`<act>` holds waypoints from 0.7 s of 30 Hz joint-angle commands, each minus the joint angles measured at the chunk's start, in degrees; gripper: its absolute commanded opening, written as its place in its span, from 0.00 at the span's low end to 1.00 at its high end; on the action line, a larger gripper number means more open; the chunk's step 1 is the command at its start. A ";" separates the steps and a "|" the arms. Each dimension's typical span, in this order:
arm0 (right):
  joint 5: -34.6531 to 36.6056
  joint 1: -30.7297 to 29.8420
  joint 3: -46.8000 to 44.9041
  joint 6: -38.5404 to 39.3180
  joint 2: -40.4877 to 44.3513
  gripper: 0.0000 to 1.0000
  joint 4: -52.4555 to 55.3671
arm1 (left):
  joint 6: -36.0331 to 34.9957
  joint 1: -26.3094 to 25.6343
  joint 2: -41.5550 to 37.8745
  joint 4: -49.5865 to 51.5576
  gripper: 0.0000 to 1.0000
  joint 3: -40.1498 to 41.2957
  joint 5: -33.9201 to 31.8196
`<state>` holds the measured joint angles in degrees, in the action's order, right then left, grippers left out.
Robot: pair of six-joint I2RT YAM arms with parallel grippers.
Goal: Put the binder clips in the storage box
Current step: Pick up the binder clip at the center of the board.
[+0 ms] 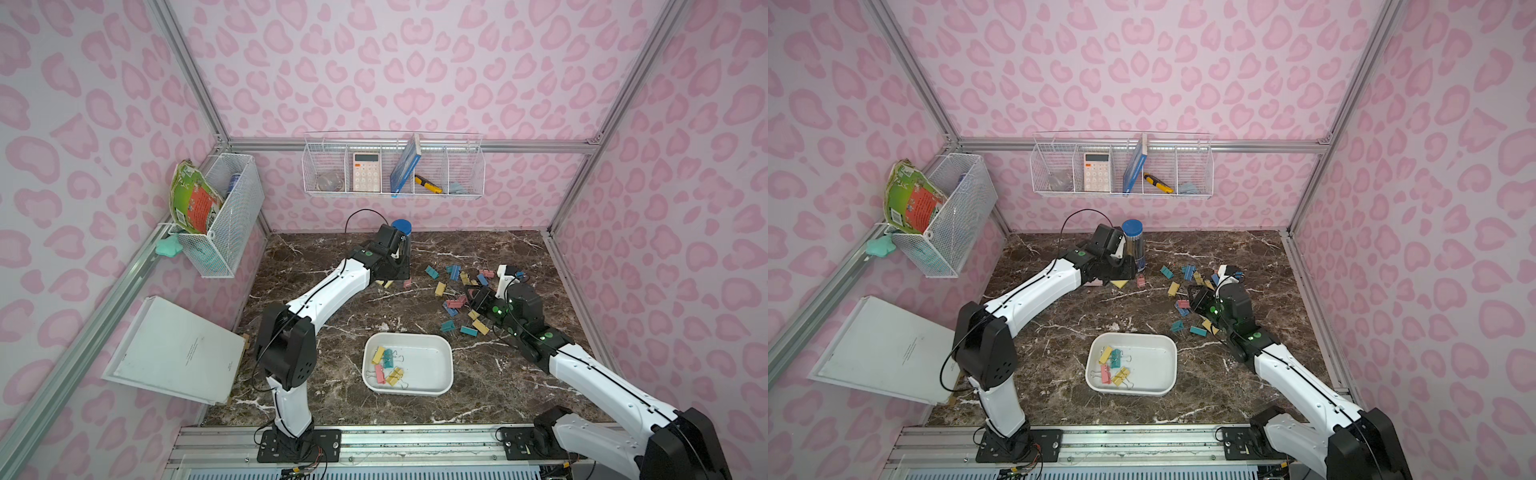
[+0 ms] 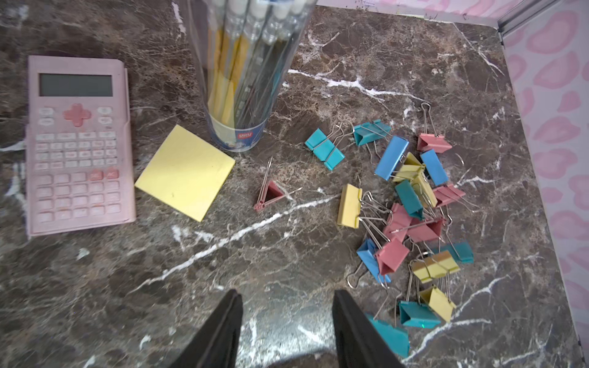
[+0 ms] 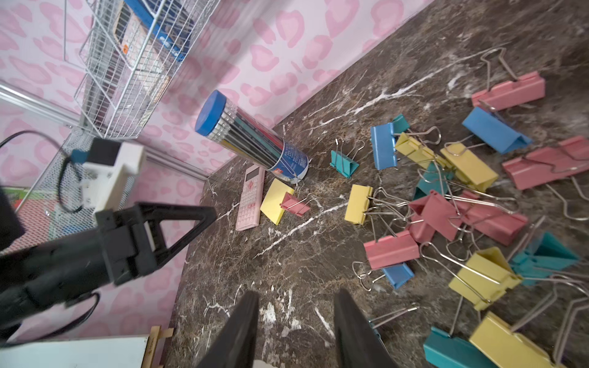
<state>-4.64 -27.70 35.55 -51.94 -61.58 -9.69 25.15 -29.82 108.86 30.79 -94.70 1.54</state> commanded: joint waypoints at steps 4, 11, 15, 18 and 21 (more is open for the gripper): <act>-4.35 0.29 -0.06 3.06 -2.20 0.42 -3.13 | -1.72 0.16 10.08 3.71 0.52 -9.24 -1.33; -5.48 0.29 0.04 3.90 -2.63 0.43 -4.87 | -1.55 0.15 17.64 5.74 0.56 -13.70 -2.06; -5.98 0.29 0.49 4.31 -2.76 0.43 -4.23 | 0.58 0.18 20.16 5.78 0.58 -15.19 -3.51; -6.33 0.35 0.36 4.14 -2.78 0.43 -4.29 | 0.96 0.16 21.59 5.78 0.63 -16.47 -3.92; -6.34 0.33 0.05 3.75 -2.54 0.43 -4.44 | 1.44 0.16 22.64 5.69 0.74 -17.19 -4.34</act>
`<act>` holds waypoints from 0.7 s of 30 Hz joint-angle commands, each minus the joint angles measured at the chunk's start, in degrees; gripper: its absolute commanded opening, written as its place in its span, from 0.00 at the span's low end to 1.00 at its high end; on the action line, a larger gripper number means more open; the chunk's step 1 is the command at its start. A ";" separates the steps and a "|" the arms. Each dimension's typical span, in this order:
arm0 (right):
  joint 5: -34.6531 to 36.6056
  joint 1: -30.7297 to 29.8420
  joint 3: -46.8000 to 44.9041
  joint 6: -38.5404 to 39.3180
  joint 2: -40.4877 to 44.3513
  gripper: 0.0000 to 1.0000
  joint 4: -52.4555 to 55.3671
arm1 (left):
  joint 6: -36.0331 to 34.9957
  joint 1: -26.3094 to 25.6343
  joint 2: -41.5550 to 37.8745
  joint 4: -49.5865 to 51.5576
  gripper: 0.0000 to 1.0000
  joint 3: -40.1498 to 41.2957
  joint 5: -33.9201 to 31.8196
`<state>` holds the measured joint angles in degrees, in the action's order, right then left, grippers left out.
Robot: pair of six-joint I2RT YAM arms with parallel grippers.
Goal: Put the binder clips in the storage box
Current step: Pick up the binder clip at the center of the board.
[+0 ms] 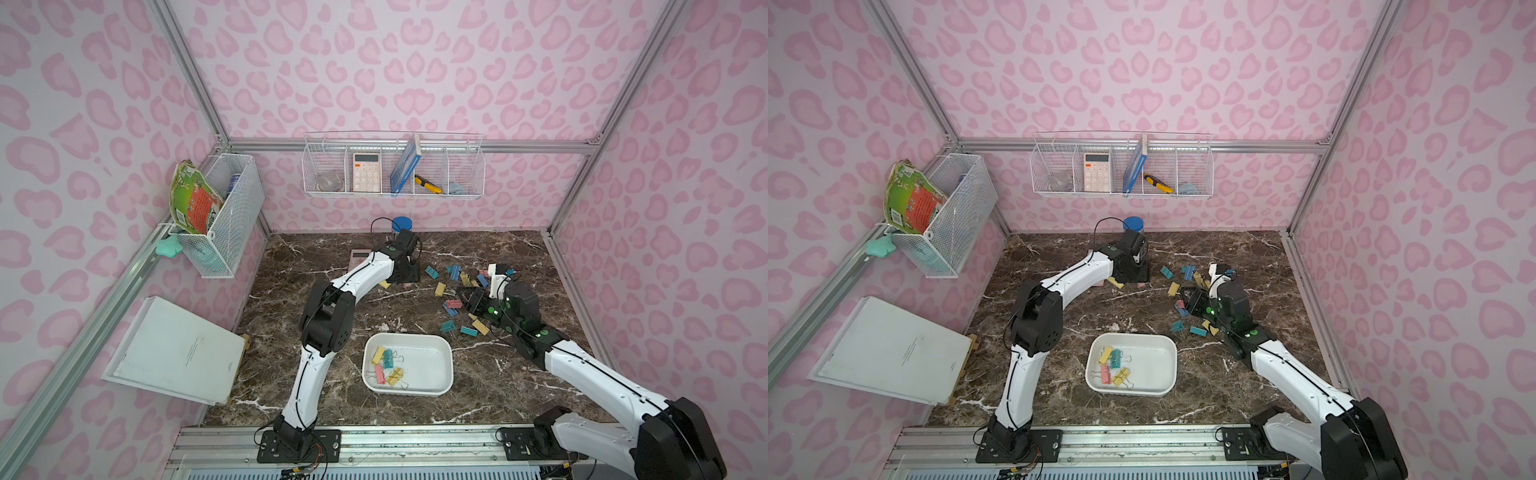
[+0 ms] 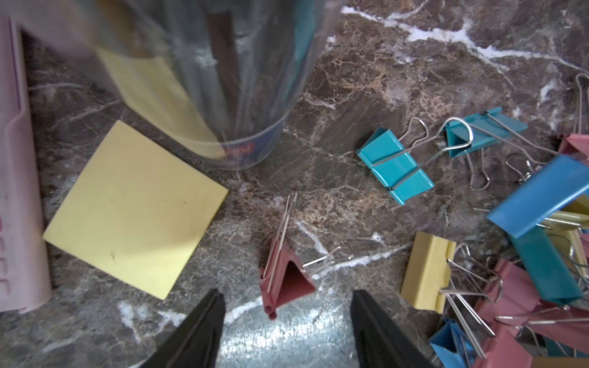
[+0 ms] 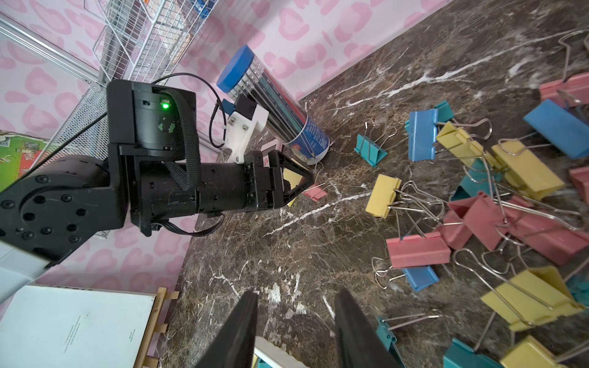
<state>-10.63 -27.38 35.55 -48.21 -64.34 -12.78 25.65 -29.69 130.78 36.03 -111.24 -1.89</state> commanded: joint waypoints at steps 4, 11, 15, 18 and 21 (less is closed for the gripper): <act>-0.60 -0.10 0.03 -0.13 0.35 0.43 -1.28 | 1.32 0.06 2.14 0.52 0.70 -1.37 -0.40; -0.79 -0.45 -0.33 -0.49 1.04 0.43 -1.11 | 1.23 0.02 3.56 1.52 0.43 -1.79 0.49; -0.13 -0.91 -0.92 -0.65 1.88 0.43 -1.17 | 2.11 0.04 3.64 2.36 0.30 -1.37 2.67; 0.25 -1.32 -1.17 -0.67 2.17 0.43 -1.20 | 2.38 -0.10 2.85 2.29 0.25 0.05 4.01; 0.44 -1.46 -1.38 -0.99 2.14 0.43 -1.26 | 2.04 -0.32 1.20 1.74 0.22 2.08 5.06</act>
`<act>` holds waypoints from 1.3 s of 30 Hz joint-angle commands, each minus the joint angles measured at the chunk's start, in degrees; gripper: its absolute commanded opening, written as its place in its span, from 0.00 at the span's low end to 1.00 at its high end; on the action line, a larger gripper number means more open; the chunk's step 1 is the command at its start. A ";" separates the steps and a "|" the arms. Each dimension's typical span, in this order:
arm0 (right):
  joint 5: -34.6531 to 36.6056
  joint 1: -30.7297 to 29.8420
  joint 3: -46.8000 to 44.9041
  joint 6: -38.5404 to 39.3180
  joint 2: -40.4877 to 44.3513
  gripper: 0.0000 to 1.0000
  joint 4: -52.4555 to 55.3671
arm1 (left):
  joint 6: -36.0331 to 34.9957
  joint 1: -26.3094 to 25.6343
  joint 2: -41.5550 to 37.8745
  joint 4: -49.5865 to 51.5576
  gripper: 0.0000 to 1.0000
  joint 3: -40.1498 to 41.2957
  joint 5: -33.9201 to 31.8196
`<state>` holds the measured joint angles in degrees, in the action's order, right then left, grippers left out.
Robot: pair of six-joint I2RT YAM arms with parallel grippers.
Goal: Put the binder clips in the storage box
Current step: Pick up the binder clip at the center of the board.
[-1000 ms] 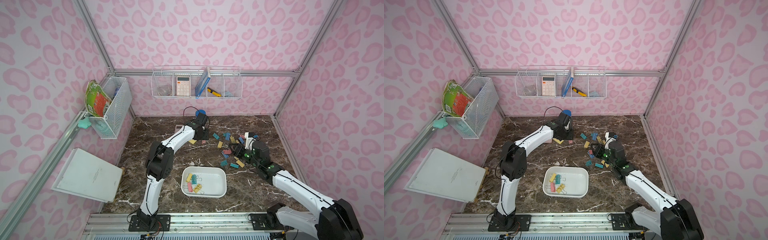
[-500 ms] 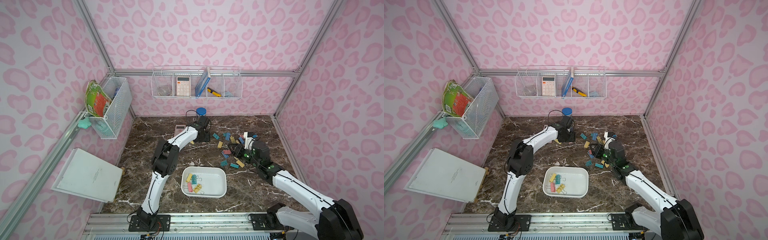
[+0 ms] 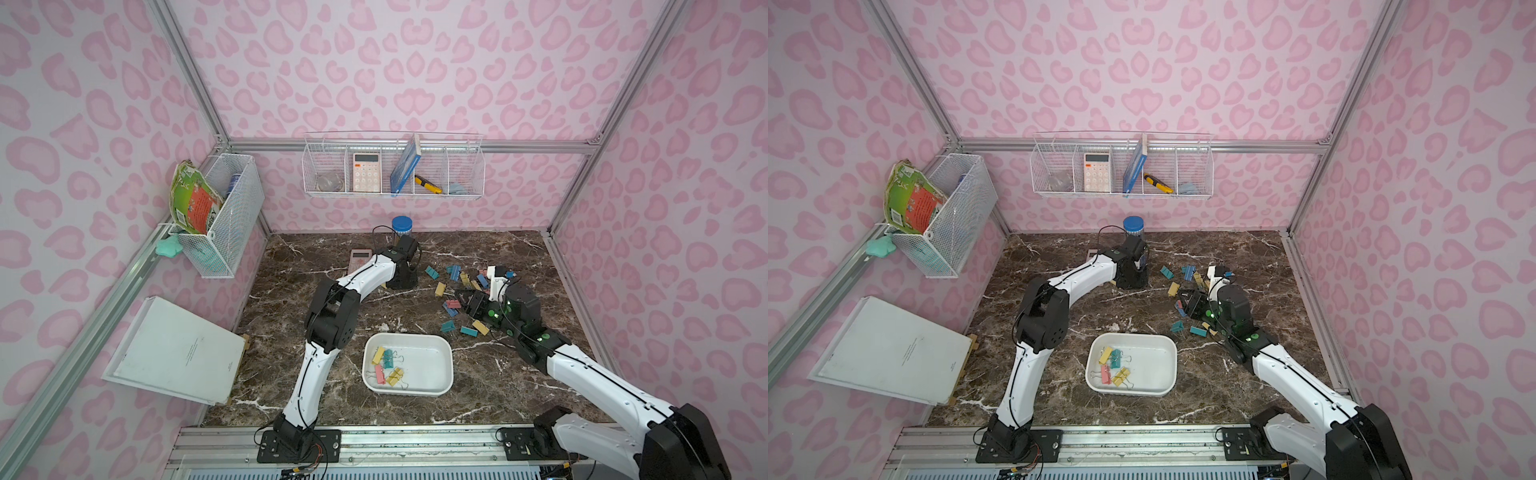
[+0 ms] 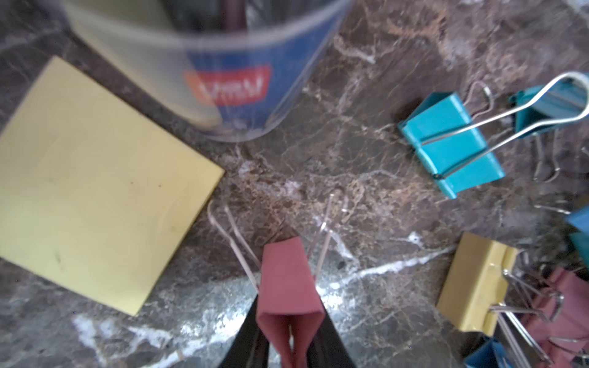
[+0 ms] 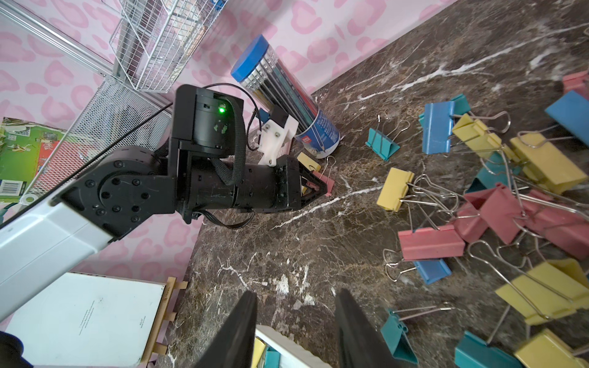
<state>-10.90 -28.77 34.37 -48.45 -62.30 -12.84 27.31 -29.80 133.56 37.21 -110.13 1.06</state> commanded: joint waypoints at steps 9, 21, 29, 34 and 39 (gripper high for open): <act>0.74 1.25 -1.31 -3.09 0.35 0.45 -2.99 | -1.10 -1.56 -6.68 -0.79 0.23 4.09 1.86; 0.69 1.36 -1.41 -2.68 1.39 0.54 -1.76 | -5.57 -1.66 2.31 6.81 0.42 -7.56 -6.95; 0.96 1.38 -1.55 -2.18 1.66 0.55 -1.52 | -5.80 -1.59 4.61 7.21 0.16 -9.67 -6.75; 0.61 1.38 -1.41 -2.35 1.31 0.55 -1.82 | -6.28 -1.70 4.77 7.00 0.05 -9.58 -6.86; 0.88 1.40 -1.49 -2.27 1.22 0.55 -2.02 | -6.98 -1.92 3.74 6.87 0.00 -9.03 -5.58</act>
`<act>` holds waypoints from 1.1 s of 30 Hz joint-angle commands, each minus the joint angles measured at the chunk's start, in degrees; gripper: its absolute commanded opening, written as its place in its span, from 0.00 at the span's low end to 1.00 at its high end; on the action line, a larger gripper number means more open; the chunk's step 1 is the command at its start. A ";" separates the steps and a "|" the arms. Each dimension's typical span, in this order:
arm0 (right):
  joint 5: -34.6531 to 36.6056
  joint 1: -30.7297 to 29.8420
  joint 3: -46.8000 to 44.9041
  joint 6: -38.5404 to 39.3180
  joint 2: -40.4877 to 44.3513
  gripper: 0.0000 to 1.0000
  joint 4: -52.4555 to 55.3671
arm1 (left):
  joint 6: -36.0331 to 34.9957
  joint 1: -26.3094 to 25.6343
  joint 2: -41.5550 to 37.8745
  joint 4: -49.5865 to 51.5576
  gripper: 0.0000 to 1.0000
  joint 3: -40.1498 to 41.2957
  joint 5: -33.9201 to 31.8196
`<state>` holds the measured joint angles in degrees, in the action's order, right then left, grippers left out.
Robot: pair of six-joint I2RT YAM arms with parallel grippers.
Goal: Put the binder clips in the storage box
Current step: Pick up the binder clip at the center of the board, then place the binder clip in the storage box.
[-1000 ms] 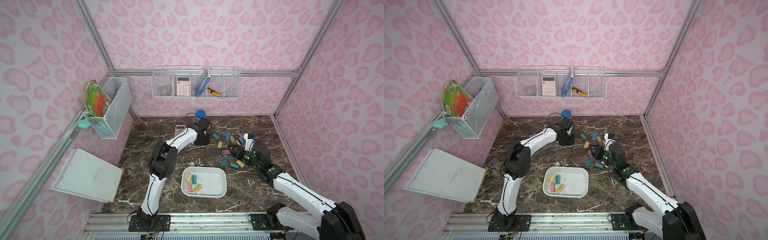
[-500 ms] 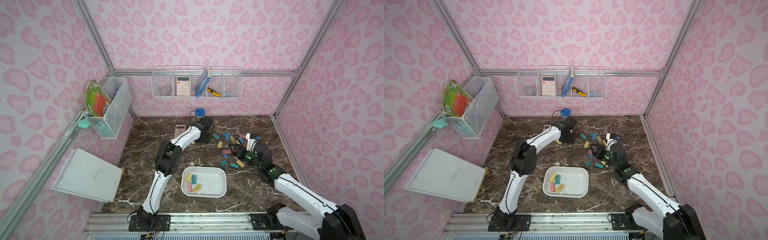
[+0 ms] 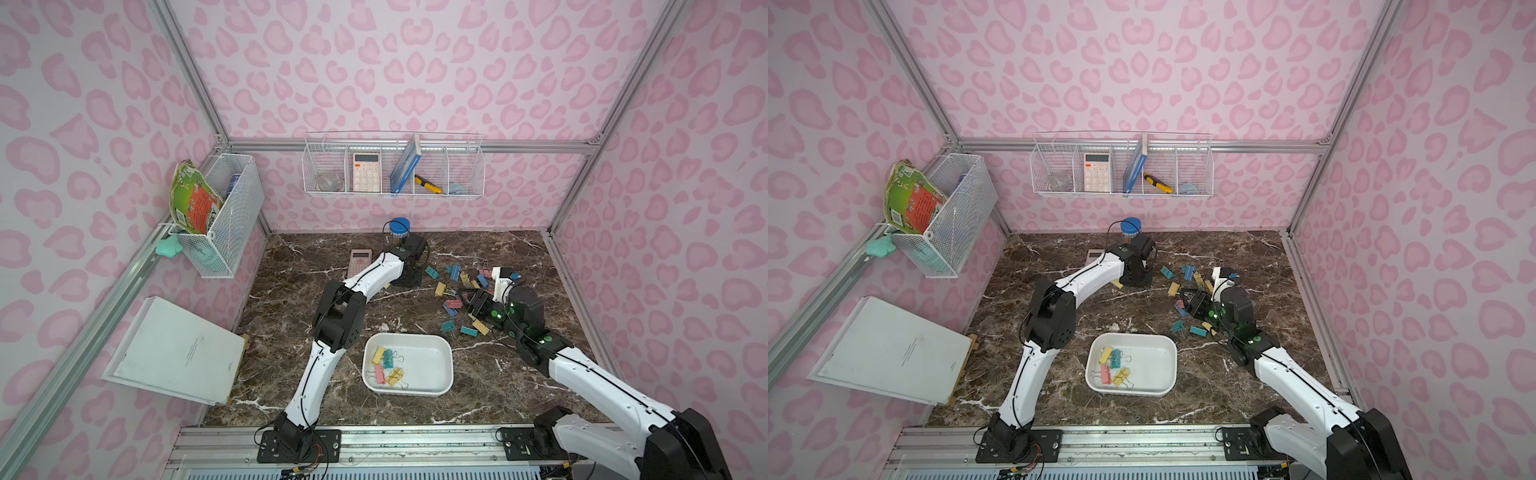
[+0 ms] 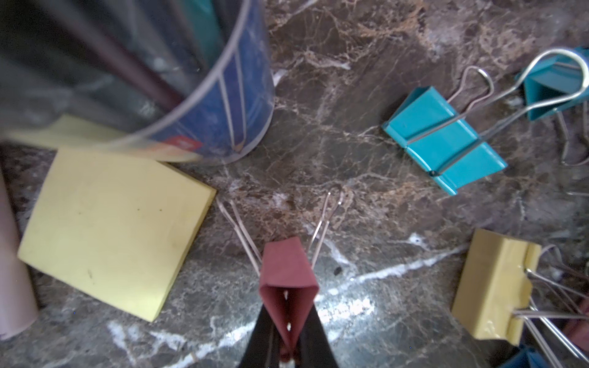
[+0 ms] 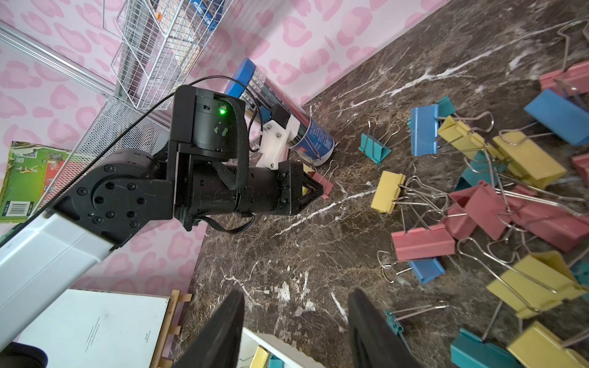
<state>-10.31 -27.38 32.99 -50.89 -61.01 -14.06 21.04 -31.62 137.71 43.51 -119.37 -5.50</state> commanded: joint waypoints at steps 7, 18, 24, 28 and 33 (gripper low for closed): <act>-1.07 2.35 -1.07 -0.98 -0.92 0.56 -2.67 | -1.14 -2.61 -6.22 -2.86 0.00 4.85 7.00; -9.81 10.34 -5.08 -1.88 0.34 0.57 -11.33 | 1.87 -7.85 -25.84 -5.40 0.00 19.55 8.99; -4.22 11.08 -0.06 1.99 -0.79 0.58 0.01 | 1.59 -13.46 -46.03 -0.98 0.00 34.09 5.56; -4.72 10.73 2.05 3.26 -2.93 0.58 0.14 | 2.44 -16.95 -55.44 4.09 0.00 42.92 5.53; -5.69 9.99 2.50 3.02 -4.67 0.58 -2.27 | 5.10 -19.62 -61.40 5.30 0.00 50.68 6.75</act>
<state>-15.68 -17.04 34.76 -48.82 -65.10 -15.09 24.08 -50.54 77.97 46.78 -71.07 0.89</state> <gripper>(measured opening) 0.578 0.123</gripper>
